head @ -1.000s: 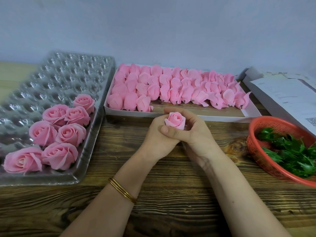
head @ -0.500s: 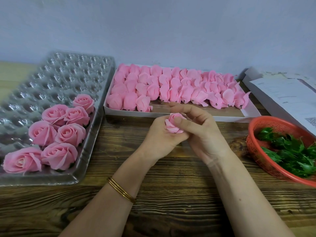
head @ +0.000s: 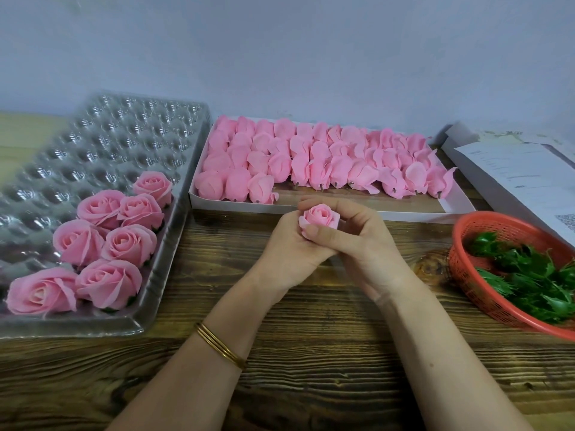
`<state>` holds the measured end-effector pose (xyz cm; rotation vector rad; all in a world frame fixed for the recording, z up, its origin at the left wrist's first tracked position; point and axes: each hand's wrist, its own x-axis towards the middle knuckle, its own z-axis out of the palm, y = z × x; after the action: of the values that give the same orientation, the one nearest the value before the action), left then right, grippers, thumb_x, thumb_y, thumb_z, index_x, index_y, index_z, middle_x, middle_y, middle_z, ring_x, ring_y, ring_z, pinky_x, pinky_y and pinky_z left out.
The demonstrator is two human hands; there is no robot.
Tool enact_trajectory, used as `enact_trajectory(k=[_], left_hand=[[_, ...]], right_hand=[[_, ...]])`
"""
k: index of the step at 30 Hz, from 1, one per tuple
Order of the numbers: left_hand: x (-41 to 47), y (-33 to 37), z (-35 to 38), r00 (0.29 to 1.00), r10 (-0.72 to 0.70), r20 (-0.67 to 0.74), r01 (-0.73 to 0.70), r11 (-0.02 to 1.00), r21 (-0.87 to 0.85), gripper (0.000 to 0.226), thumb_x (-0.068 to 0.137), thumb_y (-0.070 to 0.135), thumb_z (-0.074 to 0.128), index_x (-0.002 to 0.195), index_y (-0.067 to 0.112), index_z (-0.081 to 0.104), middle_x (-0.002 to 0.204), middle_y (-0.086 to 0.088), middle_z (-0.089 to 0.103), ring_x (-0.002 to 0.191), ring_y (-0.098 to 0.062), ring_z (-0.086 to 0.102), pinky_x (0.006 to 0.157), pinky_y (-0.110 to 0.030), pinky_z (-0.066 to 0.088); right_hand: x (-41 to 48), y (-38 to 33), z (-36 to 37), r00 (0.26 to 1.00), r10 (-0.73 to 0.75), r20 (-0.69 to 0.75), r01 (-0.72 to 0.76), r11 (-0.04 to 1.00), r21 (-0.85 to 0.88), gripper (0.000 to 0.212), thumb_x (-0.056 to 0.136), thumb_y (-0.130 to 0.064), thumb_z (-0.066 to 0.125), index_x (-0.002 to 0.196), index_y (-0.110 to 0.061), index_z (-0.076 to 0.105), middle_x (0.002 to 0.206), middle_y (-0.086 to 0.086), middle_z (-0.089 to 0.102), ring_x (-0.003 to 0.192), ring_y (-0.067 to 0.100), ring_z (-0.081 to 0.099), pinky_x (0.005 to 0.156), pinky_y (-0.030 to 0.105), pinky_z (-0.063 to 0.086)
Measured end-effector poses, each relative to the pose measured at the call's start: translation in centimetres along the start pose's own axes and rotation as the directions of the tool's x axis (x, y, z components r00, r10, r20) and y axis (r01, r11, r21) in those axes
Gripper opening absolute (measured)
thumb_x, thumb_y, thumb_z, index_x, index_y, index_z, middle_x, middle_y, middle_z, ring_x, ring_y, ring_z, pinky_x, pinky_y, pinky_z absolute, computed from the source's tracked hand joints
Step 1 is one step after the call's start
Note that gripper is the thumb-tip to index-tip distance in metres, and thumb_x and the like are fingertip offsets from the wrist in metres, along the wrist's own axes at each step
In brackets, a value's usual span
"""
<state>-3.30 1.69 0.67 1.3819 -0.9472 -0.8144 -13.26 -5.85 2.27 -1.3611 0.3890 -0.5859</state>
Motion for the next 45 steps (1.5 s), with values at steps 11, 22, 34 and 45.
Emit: enact_trajectory(k=[11, 22, 34, 45], left_hand=[[0.1, 0.2, -0.2, 1.0, -0.002, 0.01, 0.003, 0.997, -0.071, 0.018, 0.087, 0.002, 0.071, 0.105, 0.001, 0.069, 0.102, -0.015, 0.072, 0.101, -0.027, 0.069, 0.094, -0.045, 0.056], [0.3, -0.1, -0.1, 0.997, 0.024, -0.078, -0.033, 0.993, -0.113, 0.017, 0.084, 0.004, 0.074, 0.095, 0.017, 0.076, 0.091, 0.0, 0.076, 0.091, -0.012, 0.07, 0.081, -0.022, 0.056], [0.1, 0.1, 0.3, 0.994, 0.03, -0.109, -0.038, 0.997, -0.07, 0.016, 0.081, -0.005, 0.073, 0.094, 0.006, 0.071, 0.09, -0.011, 0.074, 0.08, -0.008, 0.067, 0.072, -0.015, 0.053], [0.2, -0.1, 0.0, 0.995, -0.008, -0.101, 0.003, 0.999, -0.047, 0.023, 0.081, -0.002, 0.072, 0.101, 0.009, 0.072, 0.094, -0.01, 0.074, 0.088, -0.016, 0.07, 0.075, -0.018, 0.055]], right_hand=[[0.0, 0.6, 0.1, 0.998, -0.044, -0.052, 0.032, 0.977, -0.211, 0.046, 0.061, -0.037, 0.082, 0.105, -0.025, 0.076, 0.118, 0.015, 0.068, 0.116, 0.03, 0.062, 0.108, 0.055, 0.041], [0.5, 0.6, -0.4, 0.947, -0.16, -0.28, 0.144, 0.987, -0.077, 0.021, 0.077, -0.016, 0.069, 0.096, -0.018, 0.078, 0.096, 0.01, 0.074, 0.099, 0.027, 0.066, 0.097, 0.042, 0.05], [0.9, 0.8, 0.9, 0.962, 0.05, -0.268, -0.014, 0.991, 0.134, 0.017, 0.091, -0.016, 0.062, 0.081, -0.003, 0.063, 0.086, 0.018, 0.062, 0.087, 0.027, 0.057, 0.084, 0.039, 0.046], [0.9, 1.1, 0.6, 0.946, 0.023, -0.322, -0.019, 1.0, 0.015, 0.01, 0.093, -0.006, 0.06, 0.089, -0.009, 0.069, 0.095, 0.02, 0.066, 0.092, 0.029, 0.062, 0.096, 0.054, 0.048]])
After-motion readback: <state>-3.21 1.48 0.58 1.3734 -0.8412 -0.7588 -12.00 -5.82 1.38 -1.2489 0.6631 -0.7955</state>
